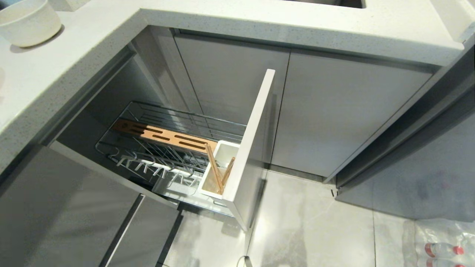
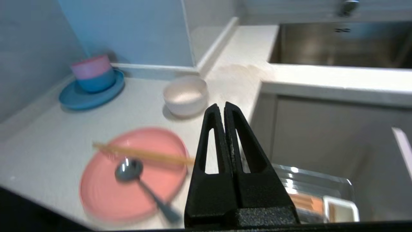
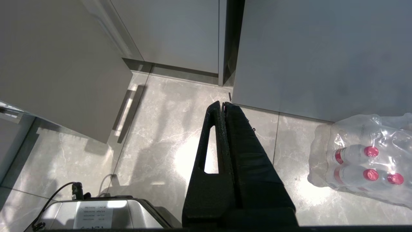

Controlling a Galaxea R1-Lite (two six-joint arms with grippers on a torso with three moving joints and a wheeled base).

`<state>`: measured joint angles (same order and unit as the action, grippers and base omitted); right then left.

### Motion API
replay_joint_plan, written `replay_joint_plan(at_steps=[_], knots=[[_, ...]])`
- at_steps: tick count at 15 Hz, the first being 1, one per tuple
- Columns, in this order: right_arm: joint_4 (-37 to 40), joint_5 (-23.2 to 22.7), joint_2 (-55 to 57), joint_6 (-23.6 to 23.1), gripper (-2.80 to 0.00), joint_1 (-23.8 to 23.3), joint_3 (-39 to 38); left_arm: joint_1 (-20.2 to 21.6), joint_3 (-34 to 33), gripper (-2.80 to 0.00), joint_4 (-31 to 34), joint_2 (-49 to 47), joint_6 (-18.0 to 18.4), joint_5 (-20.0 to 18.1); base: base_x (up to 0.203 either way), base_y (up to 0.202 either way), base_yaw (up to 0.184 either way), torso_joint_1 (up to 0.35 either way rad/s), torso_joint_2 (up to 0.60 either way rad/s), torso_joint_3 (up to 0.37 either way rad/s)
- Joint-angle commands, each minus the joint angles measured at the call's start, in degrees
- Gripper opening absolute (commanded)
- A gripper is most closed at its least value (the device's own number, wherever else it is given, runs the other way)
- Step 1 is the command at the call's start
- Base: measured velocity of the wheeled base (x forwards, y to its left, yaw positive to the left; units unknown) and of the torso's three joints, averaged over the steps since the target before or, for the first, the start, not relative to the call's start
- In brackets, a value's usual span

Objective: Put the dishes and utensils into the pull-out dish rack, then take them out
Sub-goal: Pick up the bowl and place it in the cupboard

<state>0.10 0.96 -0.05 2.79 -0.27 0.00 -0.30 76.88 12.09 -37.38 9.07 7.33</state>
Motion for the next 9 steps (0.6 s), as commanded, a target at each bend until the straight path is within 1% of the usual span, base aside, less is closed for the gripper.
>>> replay_joint_plan(at_steps=[1,3,6,8,9], knots=[[0.0,0.0,0.0,0.0,-2.80,0.0,-0.1,-0.1,8.5,-2.80,0.3,-16.3,0.0,1.5,0.000,0.000,0.000,0.000,0.00,0.000],[0.0,0.0,0.0,0.0,-2.80,0.0,-0.1,0.0,16.6,-2.80,0.6,-27.5,-0.7,3.8,0.000,0.000,0.000,0.000,0.00,0.000],[0.0,0.0,0.0,0.0,-2.80,0.0,-0.1,1.0,27.3,-2.80,1.3,-41.3,-3.4,7.2,0.000,0.000,0.000,0.000,0.00,0.000],[0.0,0.0,0.0,0.0,-2.80,0.0,-0.1,3.3,33.1,-2.80,2.0,-48.4,-5.8,8.1,0.000,0.000,0.000,0.000,0.00,0.000],[0.0,0.0,0.0,0.0,-2.80,0.0,-0.1,5.7,34.7,-2.80,2.3,-50.7,-6.7,8.2,0.000,0.000,0.000,0.000,0.00,0.000]])
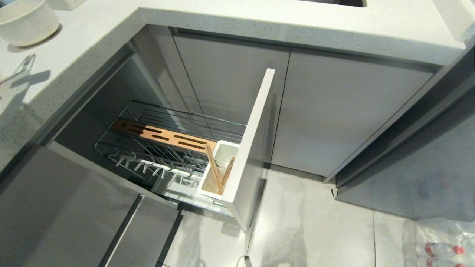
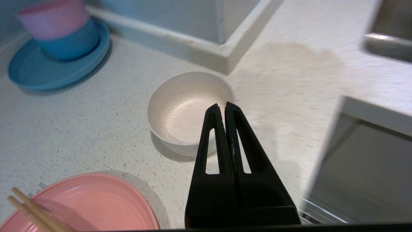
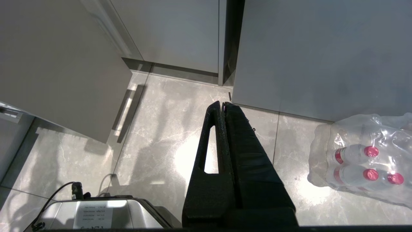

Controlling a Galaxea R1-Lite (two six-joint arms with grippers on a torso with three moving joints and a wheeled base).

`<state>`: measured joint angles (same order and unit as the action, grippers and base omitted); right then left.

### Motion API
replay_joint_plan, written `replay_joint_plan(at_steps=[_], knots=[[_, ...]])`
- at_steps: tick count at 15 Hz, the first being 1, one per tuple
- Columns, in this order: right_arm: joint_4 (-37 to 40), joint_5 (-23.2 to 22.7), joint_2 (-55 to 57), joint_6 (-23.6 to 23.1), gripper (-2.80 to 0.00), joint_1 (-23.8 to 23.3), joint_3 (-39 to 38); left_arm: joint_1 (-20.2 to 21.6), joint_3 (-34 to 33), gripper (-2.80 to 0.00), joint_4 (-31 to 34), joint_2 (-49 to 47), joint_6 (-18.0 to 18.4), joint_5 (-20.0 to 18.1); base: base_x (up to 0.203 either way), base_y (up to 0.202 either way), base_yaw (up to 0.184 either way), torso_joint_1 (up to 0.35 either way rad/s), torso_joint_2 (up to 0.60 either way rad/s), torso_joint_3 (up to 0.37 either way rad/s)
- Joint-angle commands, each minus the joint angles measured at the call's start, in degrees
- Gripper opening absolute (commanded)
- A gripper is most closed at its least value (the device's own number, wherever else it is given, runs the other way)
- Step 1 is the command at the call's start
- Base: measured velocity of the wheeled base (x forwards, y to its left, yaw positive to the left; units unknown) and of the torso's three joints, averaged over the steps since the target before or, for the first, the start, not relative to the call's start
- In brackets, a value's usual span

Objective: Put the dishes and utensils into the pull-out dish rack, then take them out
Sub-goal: Pick up the bowl and place it in the cupboard

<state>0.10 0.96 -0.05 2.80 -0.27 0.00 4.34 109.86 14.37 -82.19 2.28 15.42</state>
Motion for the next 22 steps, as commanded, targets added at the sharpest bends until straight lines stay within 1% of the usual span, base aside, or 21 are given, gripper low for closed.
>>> replay_joint_plan(at_steps=[1,2,3,4,6,8,10,11,13,18,22], knots=[[0.0,0.0,0.0,0.0,-2.80,0.0,-0.1,2.8,2.4,-2.80,0.2,-7.8,-0.5,0.0,0.000,0.000,0.000,0.000,0.00,0.000],[0.0,0.0,0.0,0.0,-2.80,0.0,-0.1,3.6,2.6,-2.80,0.5,-9.0,-1.2,-0.1,0.000,0.000,0.000,0.000,0.00,0.000],[0.0,0.0,0.0,0.0,-2.80,0.0,-0.1,4.4,2.6,-2.80,0.8,-9.7,-2.8,-0.2,0.000,0.000,0.000,0.000,0.00,0.000],[0.0,0.0,0.0,0.0,-2.80,0.0,-0.1,4.9,2.6,-2.80,0.9,-10.0,-3.2,-0.8,0.000,0.000,0.000,0.000,0.00,0.000],[0.0,0.0,0.0,0.0,-2.80,0.0,-0.1,5.8,2.6,-2.80,0.8,-10.2,-3.4,-3.9,0.000,0.000,0.000,0.000,0.00,0.000],[0.0,0.0,0.0,0.0,-2.80,0.0,-0.1,6.4,2.6,-2.80,0.6,-9.9,-4.8,-6.6,0.000,0.000,0.000,0.000,0.00,0.000],[0.0,0.0,0.0,0.0,-2.80,0.0,-0.1,6.7,2.6,-2.80,0.8,-9.7,-5.1,-8.0,0.000,0.000,0.000,0.000,0.00,0.000],[0.0,0.0,0.0,0.0,-2.80,0.0,-0.1,6.7,2.6,0.00,0.8,-9.6,-5.2,-9.0,0.000,0.000,0.000,0.000,0.00,0.000],[0.0,0.0,0.0,0.0,-2.80,0.0,-0.1,6.7,2.6,0.00,0.3,-9.2,-5.2,-9.8,0.000,0.000,0.000,0.000,0.00,0.000],[0.0,0.0,0.0,0.0,-2.80,0.0,-0.1,6.6,2.6,0.00,0.4,-9.8,-5.0,-9.9,0.000,0.000,0.000,0.000,0.00,0.000],[0.0,0.0,0.0,0.0,-2.80,0.0,-0.1,6.7,2.6,0.00,0.4,-11.5,-5.0,-10.8,0.000,0.000,0.000,0.000,0.00,0.000]])
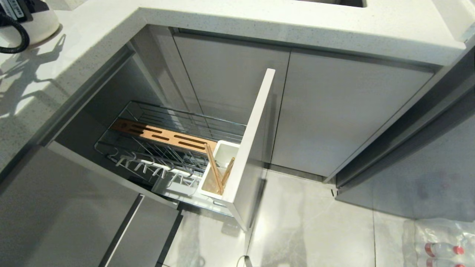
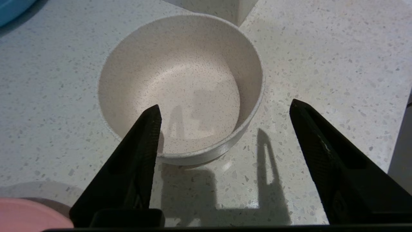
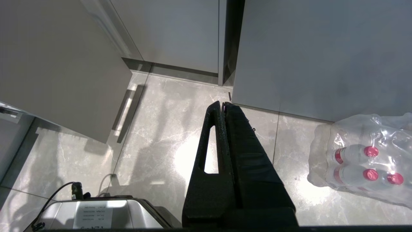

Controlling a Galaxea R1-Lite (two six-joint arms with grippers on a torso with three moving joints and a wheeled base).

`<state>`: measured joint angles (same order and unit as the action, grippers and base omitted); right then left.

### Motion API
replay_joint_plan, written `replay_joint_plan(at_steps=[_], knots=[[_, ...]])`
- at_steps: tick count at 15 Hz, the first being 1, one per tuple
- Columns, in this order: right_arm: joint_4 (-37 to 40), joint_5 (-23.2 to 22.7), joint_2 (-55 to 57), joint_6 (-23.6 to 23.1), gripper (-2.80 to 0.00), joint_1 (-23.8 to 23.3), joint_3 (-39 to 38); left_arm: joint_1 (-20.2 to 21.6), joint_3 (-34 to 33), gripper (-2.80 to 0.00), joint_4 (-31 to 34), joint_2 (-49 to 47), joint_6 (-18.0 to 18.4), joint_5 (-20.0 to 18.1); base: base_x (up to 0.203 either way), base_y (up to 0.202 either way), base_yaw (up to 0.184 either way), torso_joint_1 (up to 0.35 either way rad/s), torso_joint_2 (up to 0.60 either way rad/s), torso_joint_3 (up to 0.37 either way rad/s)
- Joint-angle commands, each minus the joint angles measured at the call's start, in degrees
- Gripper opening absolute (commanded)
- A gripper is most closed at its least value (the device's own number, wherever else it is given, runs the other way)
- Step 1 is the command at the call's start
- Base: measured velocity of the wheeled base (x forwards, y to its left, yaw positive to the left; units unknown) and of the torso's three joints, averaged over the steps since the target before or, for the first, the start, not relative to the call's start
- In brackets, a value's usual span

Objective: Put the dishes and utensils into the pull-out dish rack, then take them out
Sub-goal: Pick up the bowl and place it in the cupboard

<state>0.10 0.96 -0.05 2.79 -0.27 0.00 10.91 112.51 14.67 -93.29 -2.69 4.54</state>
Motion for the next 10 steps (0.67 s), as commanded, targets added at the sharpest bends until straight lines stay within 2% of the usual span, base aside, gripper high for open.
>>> replay_joint_plan(at_steps=[1,3,10], knots=[[0.0,0.0,0.0,0.0,-2.80,0.0,-0.1,0.1,0.0,0.00,0.0,-0.9,0.0,-0.4,0.000,0.000,0.000,0.000,0.00,0.000],[0.0,0.0,0.0,0.0,-2.80,0.0,-0.1,0.1,0.1,0.00,-0.1,-1.4,0.0,-1.5,0.000,0.000,0.000,0.000,0.00,0.000],[0.0,0.0,0.0,0.0,-2.80,0.0,-0.1,0.1,0.1,0.00,-0.1,-2.4,-0.1,-1.6,0.000,0.000,0.000,0.000,0.00,0.000]])
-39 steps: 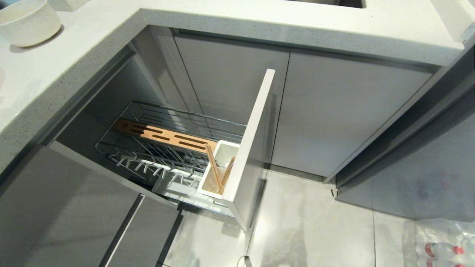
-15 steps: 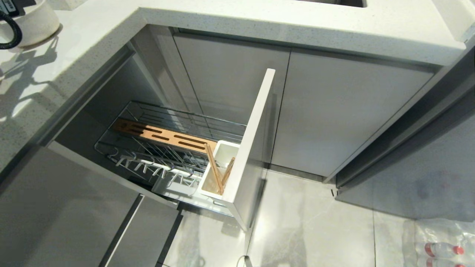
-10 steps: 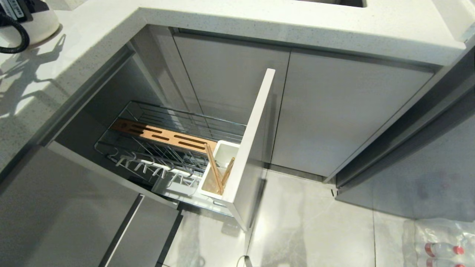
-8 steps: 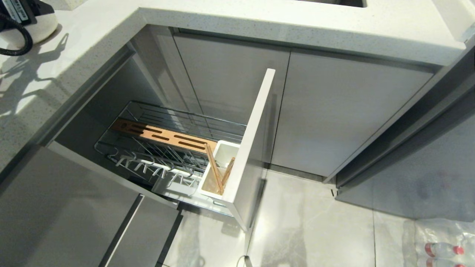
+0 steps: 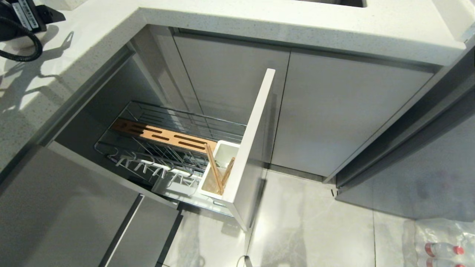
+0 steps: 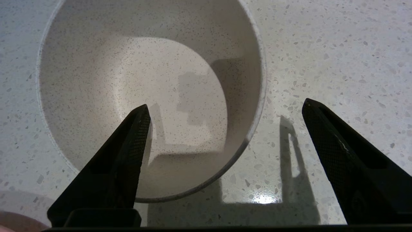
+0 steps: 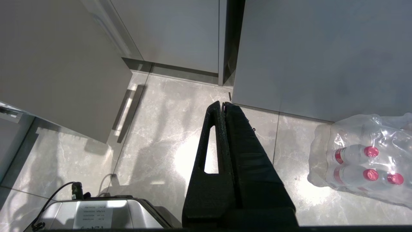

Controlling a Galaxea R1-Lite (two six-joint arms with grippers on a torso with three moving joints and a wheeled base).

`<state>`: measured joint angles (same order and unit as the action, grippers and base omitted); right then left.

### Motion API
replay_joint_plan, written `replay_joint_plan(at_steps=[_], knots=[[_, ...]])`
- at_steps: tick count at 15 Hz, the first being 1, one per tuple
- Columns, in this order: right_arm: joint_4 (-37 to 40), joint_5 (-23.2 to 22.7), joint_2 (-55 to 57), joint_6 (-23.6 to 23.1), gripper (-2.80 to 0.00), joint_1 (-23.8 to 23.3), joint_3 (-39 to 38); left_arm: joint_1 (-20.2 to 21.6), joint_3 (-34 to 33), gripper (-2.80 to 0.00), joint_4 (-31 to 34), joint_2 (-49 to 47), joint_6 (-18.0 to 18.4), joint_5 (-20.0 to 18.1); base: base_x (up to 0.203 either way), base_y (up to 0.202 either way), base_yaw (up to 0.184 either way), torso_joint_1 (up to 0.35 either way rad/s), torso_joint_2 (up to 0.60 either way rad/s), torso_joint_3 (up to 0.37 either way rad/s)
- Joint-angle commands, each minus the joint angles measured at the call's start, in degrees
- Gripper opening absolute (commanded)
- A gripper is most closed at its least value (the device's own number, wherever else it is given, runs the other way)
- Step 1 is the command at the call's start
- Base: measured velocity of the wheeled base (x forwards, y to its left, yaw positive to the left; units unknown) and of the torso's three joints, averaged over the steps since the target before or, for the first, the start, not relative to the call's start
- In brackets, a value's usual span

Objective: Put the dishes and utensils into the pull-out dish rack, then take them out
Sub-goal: Pick up the bowl and place it in the cupboard

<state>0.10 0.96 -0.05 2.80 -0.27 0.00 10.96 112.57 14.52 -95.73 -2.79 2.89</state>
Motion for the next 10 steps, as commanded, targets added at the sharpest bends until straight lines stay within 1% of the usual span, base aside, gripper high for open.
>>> replay_joint_plan(at_steps=[1,3,4,10], knots=[[0.0,0.0,0.0,0.0,-2.80,0.0,-0.1,0.0,0.0,0.00,0.1,-0.1,0.0,0.0,0.000,0.000,0.000,0.000,0.00,0.000],[0.0,0.0,0.0,0.0,-2.80,0.0,-0.1,0.0,-0.1,0.00,0.1,-0.2,-0.1,0.0,0.000,0.000,0.000,0.000,0.00,0.000],[0.0,0.0,0.0,0.0,-2.80,0.0,-0.1,0.0,-0.1,-2.80,0.1,-0.2,0.0,0.0,0.000,0.000,0.000,0.000,0.00,0.000],[0.0,0.0,0.0,0.0,-2.80,0.0,-0.1,0.0,-0.1,-2.80,0.1,0.1,-0.1,0.0,0.000,0.000,0.000,0.000,0.00,0.000]])
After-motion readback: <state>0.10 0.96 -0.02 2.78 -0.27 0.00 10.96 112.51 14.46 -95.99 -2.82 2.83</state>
